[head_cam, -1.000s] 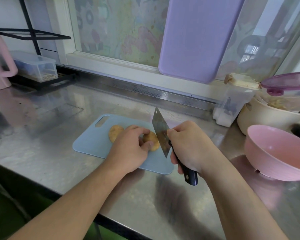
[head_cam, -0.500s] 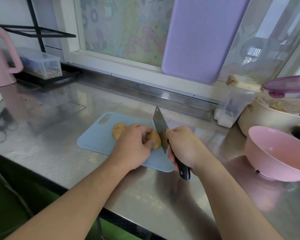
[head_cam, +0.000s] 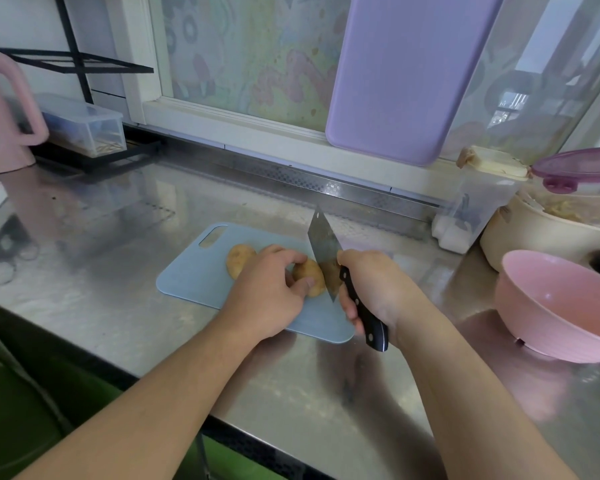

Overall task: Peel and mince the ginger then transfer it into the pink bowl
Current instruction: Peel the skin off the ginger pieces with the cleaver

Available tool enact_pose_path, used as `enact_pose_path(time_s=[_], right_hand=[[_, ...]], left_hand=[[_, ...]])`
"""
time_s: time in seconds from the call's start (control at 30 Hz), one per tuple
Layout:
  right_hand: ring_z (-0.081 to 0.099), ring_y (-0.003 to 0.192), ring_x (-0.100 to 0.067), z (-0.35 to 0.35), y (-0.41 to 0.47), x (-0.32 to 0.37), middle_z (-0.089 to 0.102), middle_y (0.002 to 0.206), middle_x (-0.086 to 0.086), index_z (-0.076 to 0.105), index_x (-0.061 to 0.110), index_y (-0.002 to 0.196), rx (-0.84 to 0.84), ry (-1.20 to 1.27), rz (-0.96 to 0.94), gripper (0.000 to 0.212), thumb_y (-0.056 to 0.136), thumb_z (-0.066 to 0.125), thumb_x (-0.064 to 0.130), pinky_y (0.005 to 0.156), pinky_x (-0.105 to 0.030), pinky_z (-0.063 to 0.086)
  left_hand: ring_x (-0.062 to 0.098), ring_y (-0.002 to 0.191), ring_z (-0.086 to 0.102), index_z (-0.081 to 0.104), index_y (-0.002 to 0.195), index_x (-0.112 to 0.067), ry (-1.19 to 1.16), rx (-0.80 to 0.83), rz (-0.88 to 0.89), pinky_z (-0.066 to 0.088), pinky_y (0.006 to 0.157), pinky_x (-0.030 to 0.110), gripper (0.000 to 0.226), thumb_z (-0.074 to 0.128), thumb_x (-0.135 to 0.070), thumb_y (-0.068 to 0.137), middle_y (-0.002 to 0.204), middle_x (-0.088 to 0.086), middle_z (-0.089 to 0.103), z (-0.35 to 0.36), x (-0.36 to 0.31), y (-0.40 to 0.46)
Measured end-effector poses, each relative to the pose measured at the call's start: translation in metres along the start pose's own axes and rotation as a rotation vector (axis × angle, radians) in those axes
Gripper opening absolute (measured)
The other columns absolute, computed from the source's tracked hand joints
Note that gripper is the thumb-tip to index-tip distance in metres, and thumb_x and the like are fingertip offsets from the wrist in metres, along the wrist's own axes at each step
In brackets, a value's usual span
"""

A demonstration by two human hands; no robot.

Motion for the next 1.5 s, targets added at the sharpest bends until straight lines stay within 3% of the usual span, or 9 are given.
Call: enact_pose_path(time_s=[0.27,0.57,0.73,0.87,1.0,1.17,1.43,1.5], right_hand=[[0.038,0.031,-0.023,-0.001,0.005,0.002,0.045,0.046,-0.015,0.052,0.006,0.067,-0.016,0.084,0.034,0.040,0.100,0.038,0.023,0.036,-0.020,0.031],[0.037,0.031,-0.024,-0.011,-0.002,0.001,0.045,0.046,-0.016,0.057,0.003,0.079,-0.067,0.170,0.025,0.035,0.101,0.044,0.026,0.035,-0.020,0.032],[0.041,0.031,-0.024,-0.015,-0.008,0.004,0.055,0.053,-0.022,0.056,-0.004,0.078,-0.067,0.052,-0.015,0.039,0.101,0.040,0.022,0.039,-0.023,0.036],[0.043,0.030,-0.023,-0.014,-0.013,0.008,0.051,0.046,-0.016,0.059,-0.009,0.098,-0.070,-0.025,-0.038,0.035,0.103,0.040,0.020,0.038,-0.019,0.035],[0.042,0.029,-0.022,-0.012,-0.017,0.012,0.051,0.046,-0.015,0.053,0.003,0.082,-0.073,-0.071,-0.061,0.030,0.104,0.039,0.019,0.038,-0.018,0.034],[0.043,0.029,-0.023,-0.008,-0.020,0.014,0.051,0.044,-0.015,0.051,0.004,0.073,-0.063,-0.117,-0.067,0.035,0.103,0.038,0.017,0.039,-0.019,0.036],[0.045,0.028,-0.024,-0.006,-0.028,0.019,0.052,0.045,-0.015,0.053,0.002,0.084,-0.043,-0.223,-0.063,0.033,0.106,0.033,0.017,0.037,-0.021,0.038],[0.049,0.033,-0.028,-0.005,-0.030,0.020,0.053,0.047,-0.015,0.050,0.001,0.082,-0.029,-0.288,-0.068,0.033,0.107,0.031,0.011,0.037,-0.033,0.046]], left_hand=[[0.010,0.097,0.061,0.069,0.131,-0.026,0.010,0.010,0.004,0.047,0.092,0.028,0.039,0.074,-0.035,0.094,0.120,-0.013,0.058,-0.001,-0.001,0.000],[0.007,0.094,0.062,0.068,0.133,-0.026,-0.001,0.017,-0.002,0.050,0.094,0.030,0.039,0.074,-0.034,0.095,0.118,-0.013,0.058,-0.002,-0.001,-0.002],[0.002,0.089,0.059,0.067,0.131,-0.028,-0.010,0.002,-0.014,0.043,0.086,0.022,0.038,0.074,-0.033,0.094,0.108,-0.016,0.056,-0.001,0.000,-0.001],[-0.002,0.087,0.058,0.068,0.129,-0.029,-0.022,-0.008,-0.028,0.038,0.081,0.020,0.036,0.075,-0.033,0.094,0.099,-0.019,0.053,-0.001,0.001,-0.001],[-0.001,0.086,0.057,0.069,0.127,-0.028,-0.025,-0.010,-0.030,0.038,0.081,0.020,0.036,0.076,-0.033,0.093,0.098,-0.019,0.053,-0.001,0.001,-0.001],[0.004,0.086,0.059,0.070,0.127,-0.028,-0.019,-0.014,-0.033,0.041,0.082,0.022,0.036,0.077,-0.034,0.093,0.100,-0.015,0.057,-0.001,0.000,0.000],[0.003,0.086,0.058,0.071,0.127,-0.026,-0.009,-0.019,-0.028,0.041,0.083,0.022,0.036,0.077,-0.034,0.092,0.103,-0.014,0.057,-0.001,-0.001,0.000],[0.003,0.086,0.058,0.071,0.126,-0.027,-0.002,-0.020,-0.022,0.040,0.082,0.021,0.036,0.077,-0.034,0.092,0.102,-0.016,0.055,-0.001,0.000,0.001]])
Point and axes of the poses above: each hand's wrist, its own y-axis towards the middle knuckle, its own z-axis out of the palm, x = y × z, the point moved 4 cm from there along y, towards the middle knuckle
